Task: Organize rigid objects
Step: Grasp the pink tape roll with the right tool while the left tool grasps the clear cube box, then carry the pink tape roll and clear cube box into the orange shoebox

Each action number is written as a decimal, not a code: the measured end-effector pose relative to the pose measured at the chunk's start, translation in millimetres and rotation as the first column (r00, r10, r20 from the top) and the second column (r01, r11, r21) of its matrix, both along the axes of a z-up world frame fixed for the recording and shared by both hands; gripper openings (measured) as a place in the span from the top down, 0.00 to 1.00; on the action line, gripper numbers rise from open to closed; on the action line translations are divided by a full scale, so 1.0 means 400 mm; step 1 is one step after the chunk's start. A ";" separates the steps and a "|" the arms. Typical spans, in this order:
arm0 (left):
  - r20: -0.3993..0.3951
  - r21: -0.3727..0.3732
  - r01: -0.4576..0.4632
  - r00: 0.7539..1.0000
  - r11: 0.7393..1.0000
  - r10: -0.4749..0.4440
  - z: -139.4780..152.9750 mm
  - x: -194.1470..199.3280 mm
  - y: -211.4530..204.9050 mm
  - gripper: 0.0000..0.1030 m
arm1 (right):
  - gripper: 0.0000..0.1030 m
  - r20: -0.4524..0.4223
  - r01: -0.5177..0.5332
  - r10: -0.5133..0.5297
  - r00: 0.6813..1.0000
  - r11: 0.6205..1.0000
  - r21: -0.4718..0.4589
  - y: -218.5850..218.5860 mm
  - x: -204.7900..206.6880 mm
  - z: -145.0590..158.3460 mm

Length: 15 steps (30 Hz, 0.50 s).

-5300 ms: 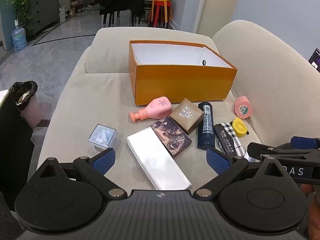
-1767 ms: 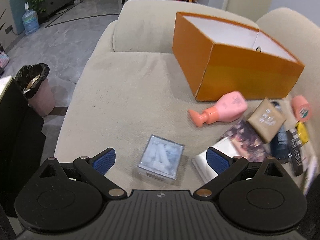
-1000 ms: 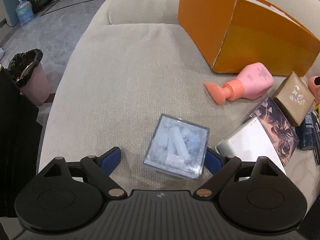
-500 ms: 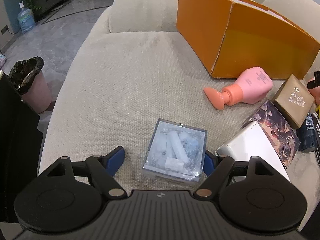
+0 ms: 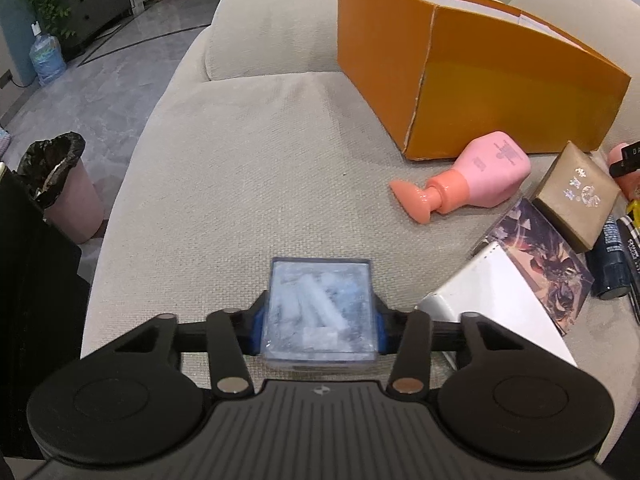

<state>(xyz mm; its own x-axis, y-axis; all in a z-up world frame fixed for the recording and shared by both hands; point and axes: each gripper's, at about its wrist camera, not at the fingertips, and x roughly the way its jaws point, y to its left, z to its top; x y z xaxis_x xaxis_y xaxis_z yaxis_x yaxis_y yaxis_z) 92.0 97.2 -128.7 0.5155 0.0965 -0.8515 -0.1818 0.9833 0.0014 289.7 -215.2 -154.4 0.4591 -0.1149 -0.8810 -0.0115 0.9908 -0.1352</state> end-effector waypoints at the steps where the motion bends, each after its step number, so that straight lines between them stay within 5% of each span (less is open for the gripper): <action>1: -0.002 0.004 0.004 1.000 1.000 -0.004 0.000 -0.001 -0.003 0.49 | 0.41 0.002 -0.004 0.004 1.000 1.000 -0.001 0.002 -0.004 0.001; 15: 0.003 0.029 0.028 1.000 0.999 -0.028 0.021 -0.010 -0.009 0.49 | 0.42 -0.014 -0.003 0.004 1.000 0.997 0.075 -0.022 -0.017 0.022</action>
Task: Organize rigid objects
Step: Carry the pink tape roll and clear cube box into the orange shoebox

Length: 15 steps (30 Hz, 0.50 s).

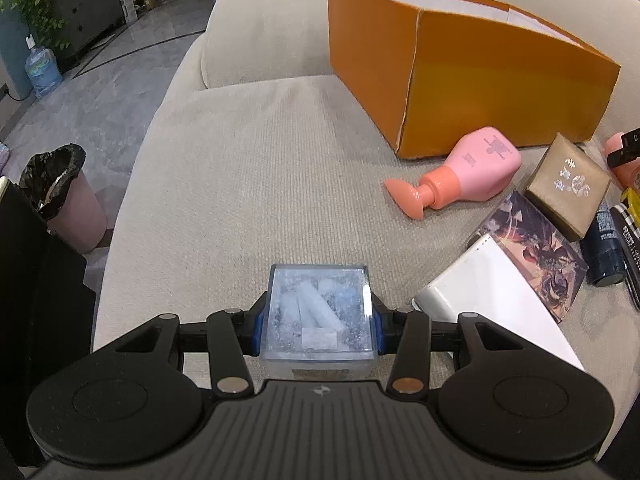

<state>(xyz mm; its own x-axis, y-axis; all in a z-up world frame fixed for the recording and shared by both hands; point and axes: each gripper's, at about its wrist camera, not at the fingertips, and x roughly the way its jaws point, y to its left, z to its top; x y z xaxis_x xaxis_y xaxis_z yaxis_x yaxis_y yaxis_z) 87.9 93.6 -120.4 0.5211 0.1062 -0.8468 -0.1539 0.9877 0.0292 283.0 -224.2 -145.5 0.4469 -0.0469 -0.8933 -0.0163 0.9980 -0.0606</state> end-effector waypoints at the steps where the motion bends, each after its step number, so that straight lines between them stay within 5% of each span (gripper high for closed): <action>1: 0.005 0.002 0.000 1.000 1.000 0.000 0.004 -0.001 0.000 0.49 | 0.42 0.000 -0.002 0.002 1.000 1.000 0.003 0.000 -0.002 0.002; 15: 0.059 0.028 0.014 0.998 1.000 -0.016 0.097 0.003 0.016 0.49 | 0.42 0.057 -0.053 0.051 0.997 0.998 0.030 0.029 -0.030 0.096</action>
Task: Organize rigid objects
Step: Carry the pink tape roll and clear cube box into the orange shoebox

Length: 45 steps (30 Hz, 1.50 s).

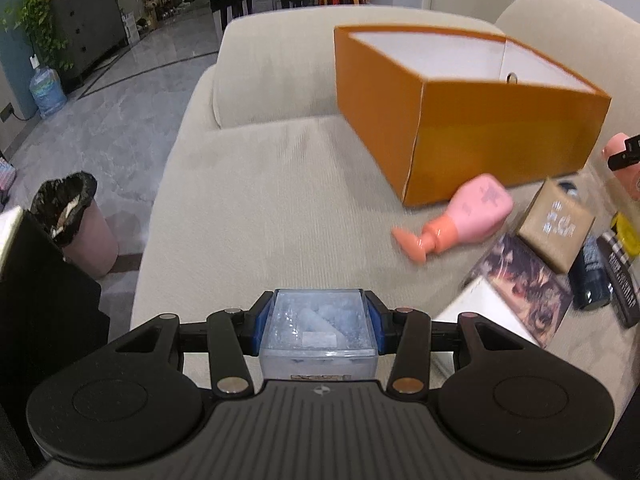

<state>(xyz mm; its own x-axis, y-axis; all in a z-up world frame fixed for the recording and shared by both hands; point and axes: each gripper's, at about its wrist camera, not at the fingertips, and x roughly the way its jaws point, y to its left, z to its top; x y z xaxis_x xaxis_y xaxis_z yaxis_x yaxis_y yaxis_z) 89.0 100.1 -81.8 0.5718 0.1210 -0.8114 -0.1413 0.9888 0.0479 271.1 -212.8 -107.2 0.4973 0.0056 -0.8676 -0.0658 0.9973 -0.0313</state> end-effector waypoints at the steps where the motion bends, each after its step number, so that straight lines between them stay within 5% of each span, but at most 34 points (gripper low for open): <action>1: 0.010 0.001 0.003 1.000 1.000 -0.003 0.012 0.003 0.000 0.49 | 0.42 0.006 -0.003 0.003 1.000 1.000 0.002 0.001 -0.003 0.010; 19: 0.141 -0.039 0.108 0.985 0.993 -0.102 0.255 0.185 -0.032 0.49 | 0.42 0.167 -0.101 0.097 0.981 0.995 0.016 0.043 0.007 0.261; 26: 0.133 -0.026 0.170 0.977 0.985 -0.165 0.276 0.296 -0.079 0.49 | 0.42 0.197 -0.199 0.193 0.961 0.980 0.011 0.115 0.009 0.349; 34: 0.101 -0.016 0.199 0.975 0.980 -0.197 0.237 0.381 -0.118 0.49 | 0.42 0.179 -0.281 0.273 0.945 0.959 0.025 0.201 0.045 0.351; 45: 0.037 -0.014 0.225 0.974 0.974 -0.224 0.155 0.481 -0.127 0.49 | 0.42 0.115 -0.358 0.351 0.929 0.933 0.038 0.294 0.095 0.249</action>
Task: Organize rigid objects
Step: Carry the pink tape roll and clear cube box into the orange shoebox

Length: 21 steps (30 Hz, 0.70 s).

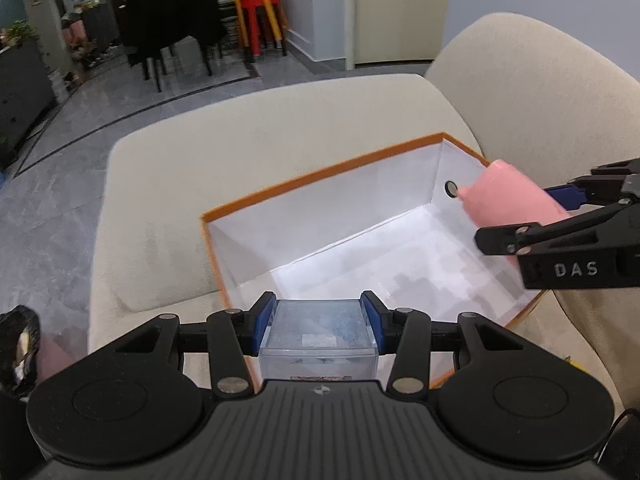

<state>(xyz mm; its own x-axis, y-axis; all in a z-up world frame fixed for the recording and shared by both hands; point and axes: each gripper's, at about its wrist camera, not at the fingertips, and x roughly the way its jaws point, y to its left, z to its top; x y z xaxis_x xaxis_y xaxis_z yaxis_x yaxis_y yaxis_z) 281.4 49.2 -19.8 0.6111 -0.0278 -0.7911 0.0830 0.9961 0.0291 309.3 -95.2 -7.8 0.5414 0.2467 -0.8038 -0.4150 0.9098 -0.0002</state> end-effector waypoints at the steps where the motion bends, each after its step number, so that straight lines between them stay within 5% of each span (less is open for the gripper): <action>1: -0.006 -0.001 0.005 1.000 1.000 -0.005 -0.012 0.007 0.001 0.49 | 0.42 -0.007 -0.004 0.004 1.000 1.000 -0.003 0.005 0.005 -0.009; 21: -0.110 0.045 0.004 0.994 0.999 0.001 -0.119 0.071 -0.033 0.49 | 0.42 -0.120 -0.039 0.034 0.992 0.999 -0.033 0.085 0.073 -0.169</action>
